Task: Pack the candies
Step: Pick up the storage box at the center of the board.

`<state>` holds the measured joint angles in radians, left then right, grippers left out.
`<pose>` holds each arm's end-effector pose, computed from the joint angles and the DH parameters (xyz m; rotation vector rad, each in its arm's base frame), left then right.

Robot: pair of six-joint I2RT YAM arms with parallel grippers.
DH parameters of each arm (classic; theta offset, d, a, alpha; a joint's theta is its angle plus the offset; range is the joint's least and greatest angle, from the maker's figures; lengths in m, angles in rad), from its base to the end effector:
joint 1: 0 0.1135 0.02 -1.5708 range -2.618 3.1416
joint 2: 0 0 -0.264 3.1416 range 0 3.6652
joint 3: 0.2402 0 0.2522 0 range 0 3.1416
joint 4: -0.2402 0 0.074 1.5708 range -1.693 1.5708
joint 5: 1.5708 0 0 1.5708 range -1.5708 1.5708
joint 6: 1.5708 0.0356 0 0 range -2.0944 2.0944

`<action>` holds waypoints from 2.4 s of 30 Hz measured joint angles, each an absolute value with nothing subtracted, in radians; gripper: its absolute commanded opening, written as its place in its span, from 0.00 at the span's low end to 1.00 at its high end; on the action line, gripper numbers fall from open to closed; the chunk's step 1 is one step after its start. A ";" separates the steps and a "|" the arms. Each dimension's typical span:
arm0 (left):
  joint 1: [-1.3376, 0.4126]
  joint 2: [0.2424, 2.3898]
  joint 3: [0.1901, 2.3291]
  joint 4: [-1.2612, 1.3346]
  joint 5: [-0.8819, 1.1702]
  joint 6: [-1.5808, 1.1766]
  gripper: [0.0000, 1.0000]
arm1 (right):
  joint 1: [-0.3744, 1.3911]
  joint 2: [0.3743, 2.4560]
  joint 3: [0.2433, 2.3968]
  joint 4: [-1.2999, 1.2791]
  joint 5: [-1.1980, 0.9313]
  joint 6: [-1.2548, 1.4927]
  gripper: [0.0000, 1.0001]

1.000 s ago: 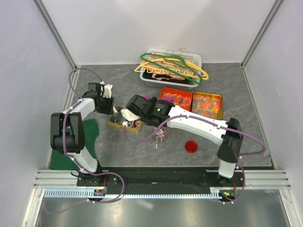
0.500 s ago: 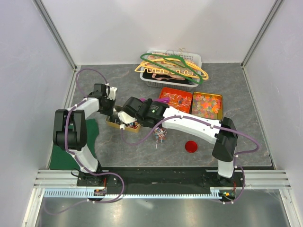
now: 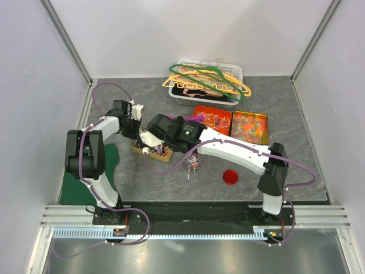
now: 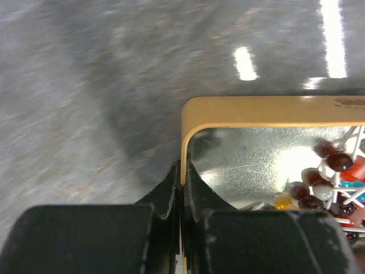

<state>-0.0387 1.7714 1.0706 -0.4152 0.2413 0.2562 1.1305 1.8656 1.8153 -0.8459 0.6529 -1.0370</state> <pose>0.3456 -0.0219 0.1626 0.4635 2.6139 -0.2532 0.1936 0.3601 0.3338 -1.9386 1.3412 -0.7533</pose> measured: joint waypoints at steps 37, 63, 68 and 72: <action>-0.040 1.873 1.296 -0.889 0.142 0.426 0.02 | 1.148 1.951 1.798 -0.868 0.698 -1.056 0.00; -0.048 1.832 1.237 -0.717 -0.001 0.332 0.02 | 1.194 2.376 2.137 -1.063 0.749 -0.891 0.00; -0.051 1.821 1.227 -0.704 -0.003 0.328 0.02 | 1.208 2.380 2.137 -1.068 0.761 -0.876 0.00; -0.054 1.811 1.219 -0.699 -0.007 0.322 0.02 | 1.209 2.399 2.140 -1.062 0.772 -0.860 0.00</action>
